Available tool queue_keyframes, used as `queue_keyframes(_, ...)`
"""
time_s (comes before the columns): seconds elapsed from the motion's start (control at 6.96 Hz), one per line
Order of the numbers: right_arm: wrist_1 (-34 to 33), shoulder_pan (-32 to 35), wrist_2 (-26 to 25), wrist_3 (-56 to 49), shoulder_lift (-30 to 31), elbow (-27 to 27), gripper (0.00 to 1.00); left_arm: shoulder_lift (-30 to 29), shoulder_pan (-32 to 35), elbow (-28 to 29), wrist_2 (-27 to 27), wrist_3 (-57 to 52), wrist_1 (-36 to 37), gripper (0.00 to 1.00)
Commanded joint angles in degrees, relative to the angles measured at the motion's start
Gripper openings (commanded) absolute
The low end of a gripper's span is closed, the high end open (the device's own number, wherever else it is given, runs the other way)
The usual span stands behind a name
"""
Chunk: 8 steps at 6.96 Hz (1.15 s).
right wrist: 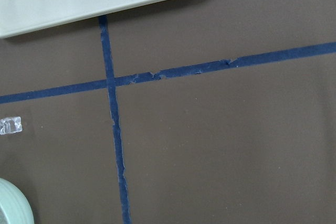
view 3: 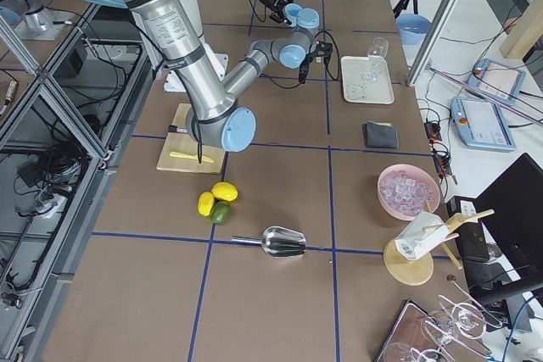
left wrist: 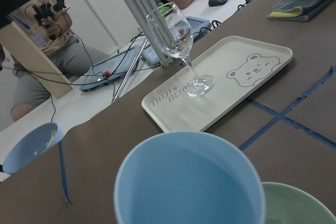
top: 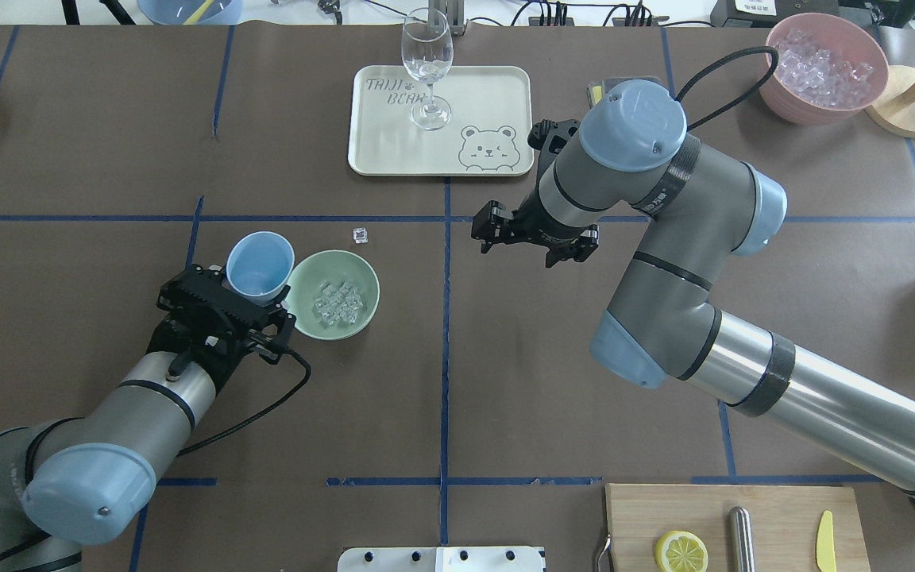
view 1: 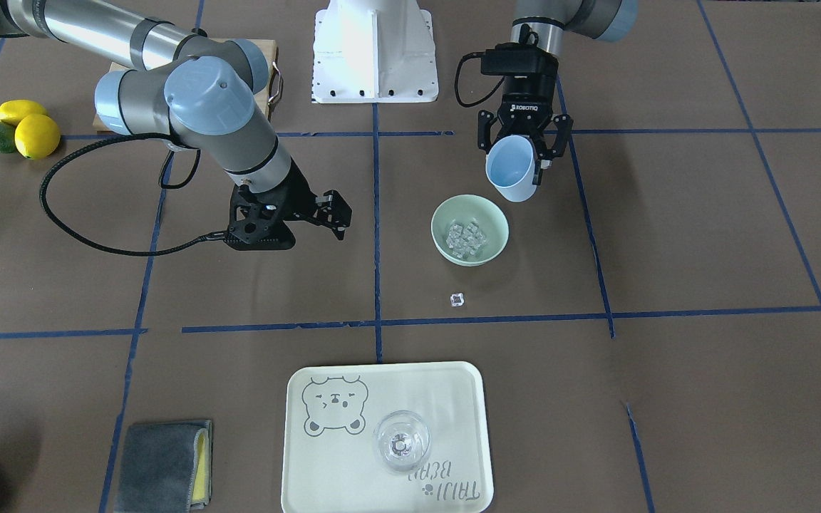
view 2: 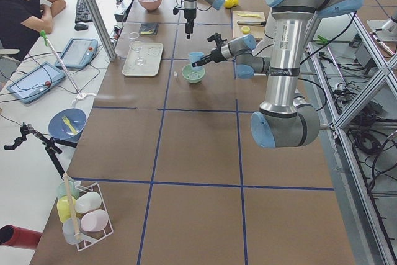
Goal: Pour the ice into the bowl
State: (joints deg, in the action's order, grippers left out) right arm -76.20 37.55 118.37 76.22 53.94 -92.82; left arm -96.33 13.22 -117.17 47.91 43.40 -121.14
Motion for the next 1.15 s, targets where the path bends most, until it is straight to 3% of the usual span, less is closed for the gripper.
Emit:
queue_keyframes(0.0, -0.1, -1.9, -0.2, 2.3, -1.5, 0.1, 1.00, 5.0, 3.9, -0.7, 1.9, 10.5, 0.0, 0.00)
queue_keyframes(0.43, -0.4, -7.0, -6.6, 7.7, -7.0, 2.7, 1.00, 8.9, 10.3, -0.1, 2.7, 23.0, -0.1, 0.00)
queue_keyframes(0.72, -0.4, -11.1, -13.6, 8.2, -16.6, 13.4, 1.00, 14.1, 13.3, -0.6, 4.7, 22.9, -0.3, 0.00)
queue_keyframes(1.01, -0.3, -12.9, -16.7, 8.9, -21.2, 20.0, 1.00, 18.3, 15.2, 0.7, 5.1, 23.0, -12.8, 0.00)
